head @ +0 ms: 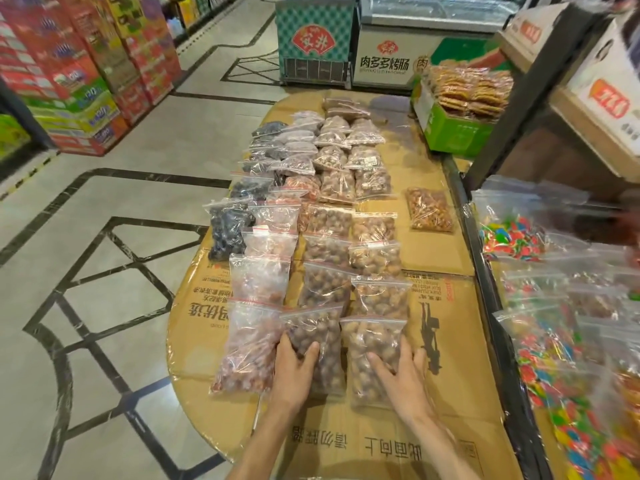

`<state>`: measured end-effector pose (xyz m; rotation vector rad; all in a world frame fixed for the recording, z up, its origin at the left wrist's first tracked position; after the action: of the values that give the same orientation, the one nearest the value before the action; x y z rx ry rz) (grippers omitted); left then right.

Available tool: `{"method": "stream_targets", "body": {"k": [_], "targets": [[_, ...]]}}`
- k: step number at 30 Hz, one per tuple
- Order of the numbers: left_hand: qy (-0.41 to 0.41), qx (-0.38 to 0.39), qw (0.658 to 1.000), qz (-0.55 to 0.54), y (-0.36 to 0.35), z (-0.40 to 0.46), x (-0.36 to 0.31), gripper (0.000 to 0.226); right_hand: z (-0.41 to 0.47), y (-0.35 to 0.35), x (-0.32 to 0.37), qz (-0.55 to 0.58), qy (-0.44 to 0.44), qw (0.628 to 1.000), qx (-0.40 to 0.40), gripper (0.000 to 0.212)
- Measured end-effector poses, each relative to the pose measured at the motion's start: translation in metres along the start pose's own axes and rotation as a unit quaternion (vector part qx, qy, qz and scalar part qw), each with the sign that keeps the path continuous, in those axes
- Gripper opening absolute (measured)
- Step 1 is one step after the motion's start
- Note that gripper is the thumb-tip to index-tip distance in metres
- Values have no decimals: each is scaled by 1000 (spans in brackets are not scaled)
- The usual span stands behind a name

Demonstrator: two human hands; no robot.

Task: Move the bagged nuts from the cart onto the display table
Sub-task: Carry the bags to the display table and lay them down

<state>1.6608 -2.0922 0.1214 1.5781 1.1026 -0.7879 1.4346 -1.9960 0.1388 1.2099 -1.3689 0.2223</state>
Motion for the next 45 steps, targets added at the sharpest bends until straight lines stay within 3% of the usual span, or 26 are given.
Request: {"method": "stream_targets", "body": {"k": [3,8,14,20,23,27,34,39,43,45], "targets": [[-22,-14,999,32,-1,-1,0,100,-3,14,-7,-39,-17,999,-23,102],[-59,-4,995,85,7,-31,-22,92,-24,32,-5,-46,-2,999,-15,125],[-185,-5,965,185,20,-75,-33,86,-68,43,-7,-109,30,994,5,109],[-326,46,885,331,16,-142,-37,78,-128,61,-20,-220,80,972,-5,106],[-358,67,848,385,16,-180,-23,73,-169,74,-26,-260,107,960,-19,103],[-366,114,828,409,14,-241,-5,70,-224,96,-49,-329,111,937,-30,100],[-413,204,765,450,-32,-349,17,71,-313,160,-117,-378,55,923,-55,99],[-467,263,716,448,-89,-427,16,93,-368,226,-175,-372,-6,922,-106,98],[-498,308,687,431,-145,-498,7,70,-411,293,-226,-346,-63,924,-151,97],[-518,321,662,437,-179,-534,5,70,-431,329,-257,-319,-93,928,-170,97]]}}
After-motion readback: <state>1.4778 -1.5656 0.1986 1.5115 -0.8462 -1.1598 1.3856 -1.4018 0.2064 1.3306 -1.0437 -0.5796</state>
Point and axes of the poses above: each hand's wrist, its own z-axis towards the middle knuckle, its own y-axis out of the back of the hand, x = y × z, the point moved 9 cm from there along z, towards the middle knuckle, and after that the axes turned 12 degrees about -x, right-handed, at the moved point
